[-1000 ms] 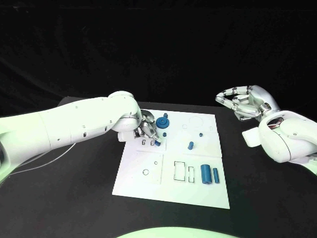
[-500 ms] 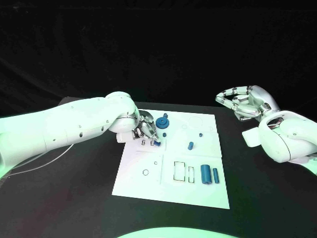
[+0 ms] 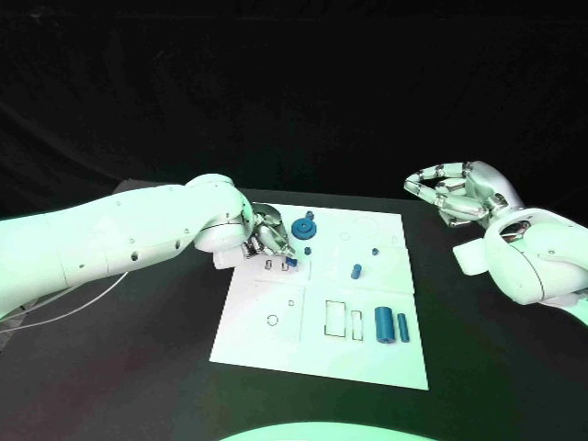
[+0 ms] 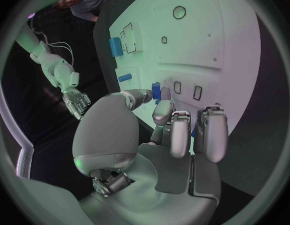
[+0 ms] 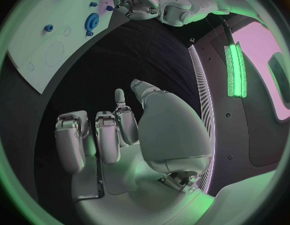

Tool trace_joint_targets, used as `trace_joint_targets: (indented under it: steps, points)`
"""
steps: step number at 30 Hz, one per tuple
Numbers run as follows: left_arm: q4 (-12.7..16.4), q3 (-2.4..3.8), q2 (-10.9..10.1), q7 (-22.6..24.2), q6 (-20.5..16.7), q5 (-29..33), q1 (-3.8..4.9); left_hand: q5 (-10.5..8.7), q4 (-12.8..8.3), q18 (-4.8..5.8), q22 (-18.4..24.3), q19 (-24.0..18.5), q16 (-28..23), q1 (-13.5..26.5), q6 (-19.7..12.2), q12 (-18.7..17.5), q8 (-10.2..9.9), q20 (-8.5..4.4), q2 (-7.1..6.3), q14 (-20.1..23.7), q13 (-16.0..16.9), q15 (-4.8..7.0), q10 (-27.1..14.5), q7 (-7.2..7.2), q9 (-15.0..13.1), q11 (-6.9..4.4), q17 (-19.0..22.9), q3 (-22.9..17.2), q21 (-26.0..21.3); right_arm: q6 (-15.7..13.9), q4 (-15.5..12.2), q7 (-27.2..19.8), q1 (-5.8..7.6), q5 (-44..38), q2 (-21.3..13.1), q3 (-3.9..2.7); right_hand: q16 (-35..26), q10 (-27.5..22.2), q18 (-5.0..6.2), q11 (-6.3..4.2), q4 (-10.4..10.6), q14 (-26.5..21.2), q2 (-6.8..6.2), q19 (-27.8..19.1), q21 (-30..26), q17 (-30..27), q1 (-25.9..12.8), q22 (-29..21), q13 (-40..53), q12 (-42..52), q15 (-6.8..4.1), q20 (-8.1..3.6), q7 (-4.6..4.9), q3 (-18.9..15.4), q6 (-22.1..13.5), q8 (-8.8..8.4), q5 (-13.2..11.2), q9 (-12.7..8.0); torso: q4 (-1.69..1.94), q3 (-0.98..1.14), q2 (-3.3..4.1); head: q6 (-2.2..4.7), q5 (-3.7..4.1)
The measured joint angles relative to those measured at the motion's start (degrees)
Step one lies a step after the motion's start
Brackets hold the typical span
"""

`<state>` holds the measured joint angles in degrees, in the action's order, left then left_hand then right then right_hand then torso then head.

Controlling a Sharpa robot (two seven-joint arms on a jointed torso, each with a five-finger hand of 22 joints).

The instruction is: Assemble the parts on the task board

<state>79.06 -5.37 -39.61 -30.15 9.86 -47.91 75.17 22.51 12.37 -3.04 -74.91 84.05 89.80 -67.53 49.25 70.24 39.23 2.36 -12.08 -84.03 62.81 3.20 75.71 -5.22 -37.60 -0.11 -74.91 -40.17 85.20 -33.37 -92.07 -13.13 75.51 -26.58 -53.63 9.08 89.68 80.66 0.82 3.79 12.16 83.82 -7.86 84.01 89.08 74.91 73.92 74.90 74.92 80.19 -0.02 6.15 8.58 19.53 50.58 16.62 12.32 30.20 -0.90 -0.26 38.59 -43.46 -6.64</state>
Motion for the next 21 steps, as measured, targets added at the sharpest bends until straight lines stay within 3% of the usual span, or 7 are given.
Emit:
trace_joint_targets:
  steps: [5, 21]
  points:
    - [0.3, -0.05, -0.1, 0.0, -1.4, -1.9, -0.53, 2.04, -0.2, 0.00, 0.0, -0.2, 0.0, 0.4, 0.2, 0.3, 0.0, -0.22, -0.38, 0.1, 0.4, 0.09, 0.4, 0.04, -0.3, -0.39, 0.0, 0.2, 0.2, 0.0, 0.0, 0.0, -0.04, 0.1, 0.0, 0.02, 0.0, 0.0, 0.00, 0.00, 0.0, 0.0, 0.00, 0.0, 0.0, 0.0, 0.0, 0.0, 0.0, 0.0, 0.00, 0.00, 0.00, 0.0, 0.0, 0.00, 0.0, 0.0, -0.03, -0.04, 0.02, -0.05, -0.20]
    - [0.1, -0.06, 0.5, -1.3, -1.9, -8.1, -1.44, 5.10, -0.3, -0.01, 0.0, 0.0, 0.0, 1.4, 1.0, 0.3, 0.6, -0.43, -0.99, 0.1, 0.8, 0.48, 0.9, 0.45, -1.0, -0.50, 0.0, 0.2, 0.4, 0.0, 0.0, -0.1, -0.08, 0.2, -0.1, 0.05, 0.0, 0.0, 0.00, 0.00, 0.0, 0.0, 0.00, 0.0, 0.0, 0.0, 0.0, 0.0, 0.0, 0.0, 0.00, 0.00, 0.00, 0.0, 0.0, 0.00, 0.0, 0.0, -0.22, -0.11, 0.12, -0.27, -0.41]
